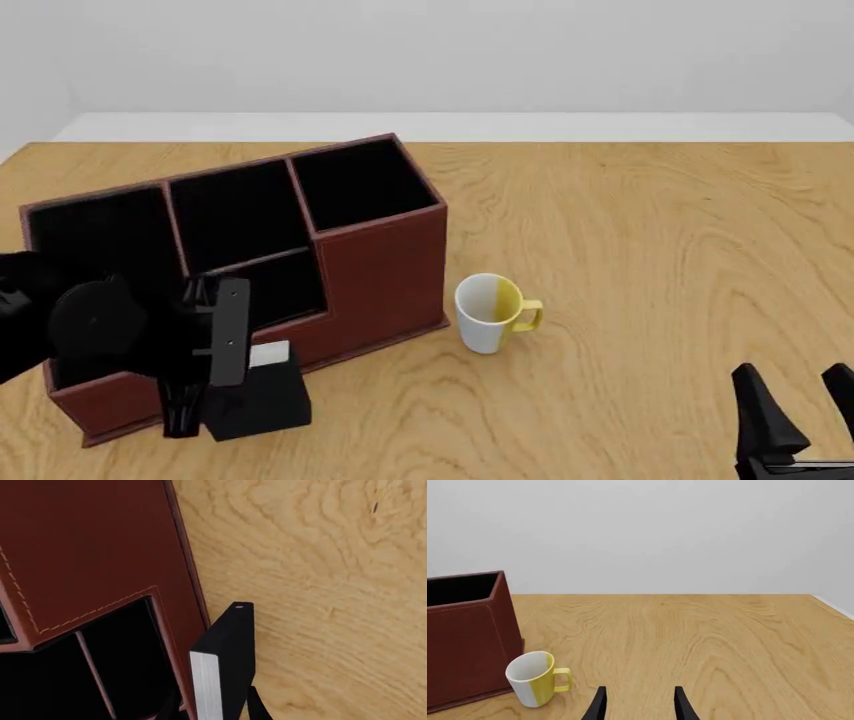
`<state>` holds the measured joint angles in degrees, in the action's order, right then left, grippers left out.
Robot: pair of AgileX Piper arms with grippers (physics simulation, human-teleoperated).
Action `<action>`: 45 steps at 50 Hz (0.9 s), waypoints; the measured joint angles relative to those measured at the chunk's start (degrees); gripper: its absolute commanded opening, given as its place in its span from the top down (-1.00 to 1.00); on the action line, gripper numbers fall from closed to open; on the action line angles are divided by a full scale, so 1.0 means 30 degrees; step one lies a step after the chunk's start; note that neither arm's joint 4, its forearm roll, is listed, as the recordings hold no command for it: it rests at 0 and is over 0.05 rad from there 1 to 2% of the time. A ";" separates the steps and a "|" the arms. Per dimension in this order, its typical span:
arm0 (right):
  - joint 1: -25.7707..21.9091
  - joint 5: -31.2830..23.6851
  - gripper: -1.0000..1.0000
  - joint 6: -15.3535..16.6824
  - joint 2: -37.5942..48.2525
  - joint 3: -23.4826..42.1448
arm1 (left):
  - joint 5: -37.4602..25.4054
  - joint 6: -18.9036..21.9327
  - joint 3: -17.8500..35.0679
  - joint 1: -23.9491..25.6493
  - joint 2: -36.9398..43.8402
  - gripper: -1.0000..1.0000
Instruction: Pick up the book and place it in the front compartment of the caddy.
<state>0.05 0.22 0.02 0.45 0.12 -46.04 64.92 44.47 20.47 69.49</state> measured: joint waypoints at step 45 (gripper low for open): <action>0.0000 0.0000 -1.00 0.0000 0.0000 0.0000 | -0.1114 -0.1493 -0.0148 0.0692 -0.0741 1.00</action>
<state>0.05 0.22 0.02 0.45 0.12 -49.38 60.44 44.03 22.55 67.27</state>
